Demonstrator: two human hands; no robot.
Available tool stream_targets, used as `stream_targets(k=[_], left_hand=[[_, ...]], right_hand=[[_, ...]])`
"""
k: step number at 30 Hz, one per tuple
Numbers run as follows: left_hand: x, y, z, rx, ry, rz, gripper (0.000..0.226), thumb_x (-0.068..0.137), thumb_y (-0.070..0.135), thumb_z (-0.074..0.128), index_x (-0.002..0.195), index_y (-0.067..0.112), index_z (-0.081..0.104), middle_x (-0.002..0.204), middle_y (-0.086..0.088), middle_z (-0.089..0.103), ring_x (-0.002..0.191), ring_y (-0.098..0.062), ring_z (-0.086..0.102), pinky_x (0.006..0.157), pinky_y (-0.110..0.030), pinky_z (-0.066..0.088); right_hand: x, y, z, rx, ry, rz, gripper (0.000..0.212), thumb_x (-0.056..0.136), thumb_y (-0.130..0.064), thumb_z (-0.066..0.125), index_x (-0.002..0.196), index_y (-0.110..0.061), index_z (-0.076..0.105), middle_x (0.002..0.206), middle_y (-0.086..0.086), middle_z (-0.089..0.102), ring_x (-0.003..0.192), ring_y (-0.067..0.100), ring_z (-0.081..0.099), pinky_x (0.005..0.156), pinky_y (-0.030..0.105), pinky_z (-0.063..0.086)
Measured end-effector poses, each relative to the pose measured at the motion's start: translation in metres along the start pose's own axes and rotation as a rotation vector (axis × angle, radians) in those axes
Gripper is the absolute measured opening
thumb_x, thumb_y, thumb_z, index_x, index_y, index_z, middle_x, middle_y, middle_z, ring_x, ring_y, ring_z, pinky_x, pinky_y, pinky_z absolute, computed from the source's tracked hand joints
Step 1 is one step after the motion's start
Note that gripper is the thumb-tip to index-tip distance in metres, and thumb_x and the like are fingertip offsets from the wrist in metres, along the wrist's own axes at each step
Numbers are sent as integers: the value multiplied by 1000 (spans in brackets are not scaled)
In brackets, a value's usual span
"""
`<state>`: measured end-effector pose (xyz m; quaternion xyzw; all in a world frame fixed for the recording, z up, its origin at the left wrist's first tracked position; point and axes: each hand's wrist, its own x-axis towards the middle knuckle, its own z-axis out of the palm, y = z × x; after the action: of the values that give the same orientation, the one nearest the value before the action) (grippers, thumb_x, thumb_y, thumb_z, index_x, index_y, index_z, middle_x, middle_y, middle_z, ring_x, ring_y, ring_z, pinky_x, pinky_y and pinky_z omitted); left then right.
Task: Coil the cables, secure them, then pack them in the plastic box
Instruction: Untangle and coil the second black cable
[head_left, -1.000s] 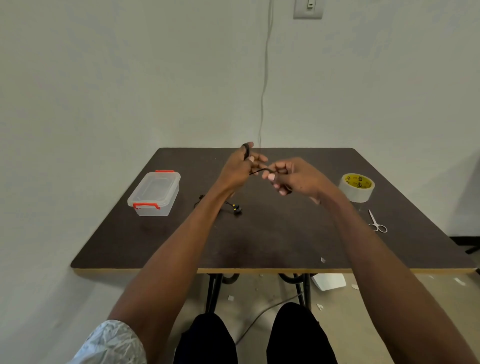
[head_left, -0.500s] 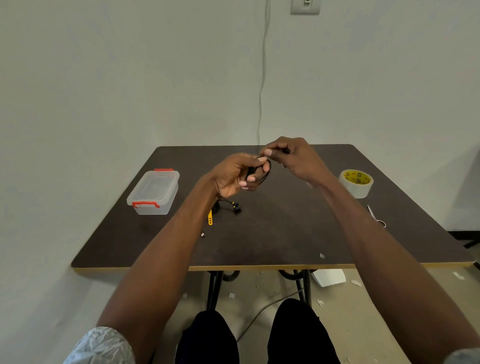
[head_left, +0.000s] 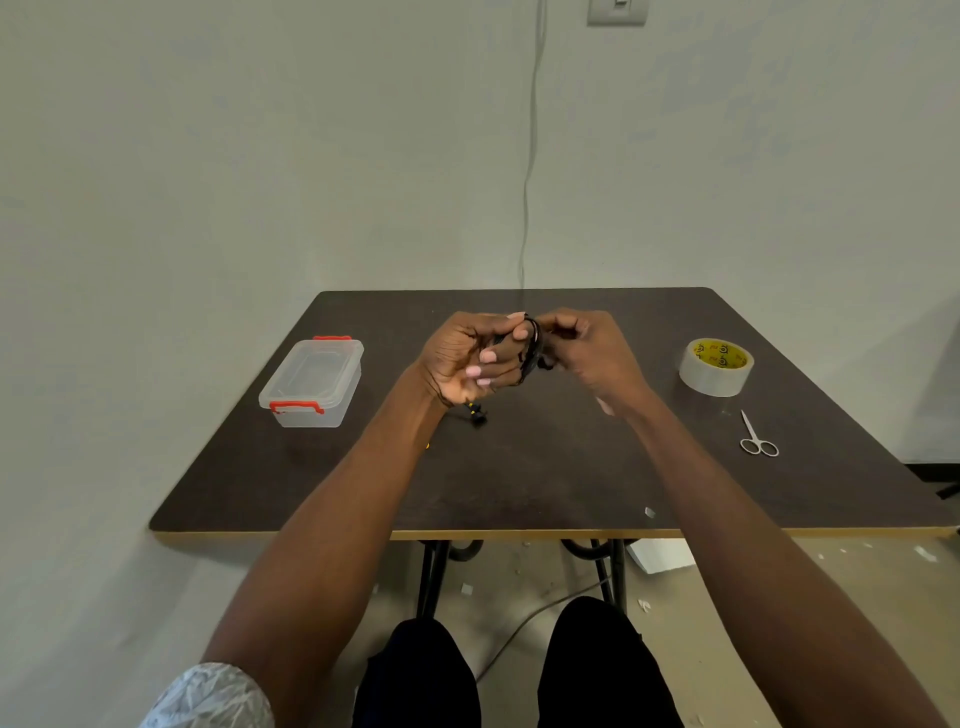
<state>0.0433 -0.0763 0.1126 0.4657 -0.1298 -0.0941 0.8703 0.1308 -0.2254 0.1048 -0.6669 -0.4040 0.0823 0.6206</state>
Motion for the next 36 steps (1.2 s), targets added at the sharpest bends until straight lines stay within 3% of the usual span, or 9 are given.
stream_targets(k=[7, 11, 13, 19, 22, 28, 32, 36], left_hand=[[1, -4, -4, -20, 7, -30, 32, 99, 13, 32, 78, 3, 55, 44, 1, 43, 25, -6, 32, 31, -20, 20], [1, -2, -4, 14, 28, -32, 31, 100, 12, 32, 78, 3, 53, 45, 0, 43, 26, -6, 30, 31, -20, 19], [2, -1, -4, 52, 49, -34, 31, 100, 12, 32, 78, 4, 53, 45, 1, 42, 26, -6, 30, 32, -22, 16], [2, 1, -5, 124, 78, -38, 31, 99, 12, 34, 76, 4, 52, 42, 1, 40, 23, -7, 32, 33, -21, 18], [1, 1, -5, 136, 91, -37, 35, 97, 14, 37, 69, 5, 56, 37, 2, 39, 21, -8, 33, 32, -20, 17], [6, -6, -6, 239, 159, -21, 37, 95, 17, 49, 62, 1, 58, 33, 2, 38, 20, -6, 32, 30, -18, 22], [9, -13, -9, 275, 287, -10, 33, 90, 17, 59, 59, 4, 58, 33, 4, 37, 20, -5, 31, 31, -17, 20], [19, -18, -3, 237, 387, -2, 30, 90, 14, 61, 64, 1, 53, 35, 4, 38, 20, -5, 29, 28, -15, 20]], right_hand=[[-8, -2, 4, 268, -34, 229, 9, 86, 3, 65, 91, 1, 72, 64, 10, 65, 44, 13, 52, 40, 22, 37], [-13, -3, -5, 520, -144, 331, 11, 85, -1, 57, 91, 0, 67, 67, 6, 65, 42, 13, 50, 39, 21, 34], [-14, -3, -7, 596, -189, 346, 10, 82, -10, 64, 90, -5, 67, 72, 4, 67, 42, 12, 49, 41, 21, 34], [-15, 5, -2, 560, -154, 353, 9, 83, -7, 66, 85, -10, 74, 72, 3, 58, 42, 6, 37, 47, 22, 24], [-14, 8, -4, 654, -196, 387, 13, 78, -8, 69, 91, -5, 68, 83, 6, 63, 40, 7, 38, 46, 22, 29], [-13, 11, -1, 762, -186, 431, 4, 77, -6, 57, 81, -7, 58, 88, 12, 66, 37, 12, 42, 42, 23, 35], [-15, 14, 0, 648, -172, 429, 12, 84, -4, 56, 80, -6, 67, 80, 6, 66, 37, 9, 36, 43, 24, 29], [-12, 21, -6, 658, -152, 434, 9, 80, -6, 55, 76, -8, 64, 71, 3, 61, 33, 8, 33, 42, 24, 29]])
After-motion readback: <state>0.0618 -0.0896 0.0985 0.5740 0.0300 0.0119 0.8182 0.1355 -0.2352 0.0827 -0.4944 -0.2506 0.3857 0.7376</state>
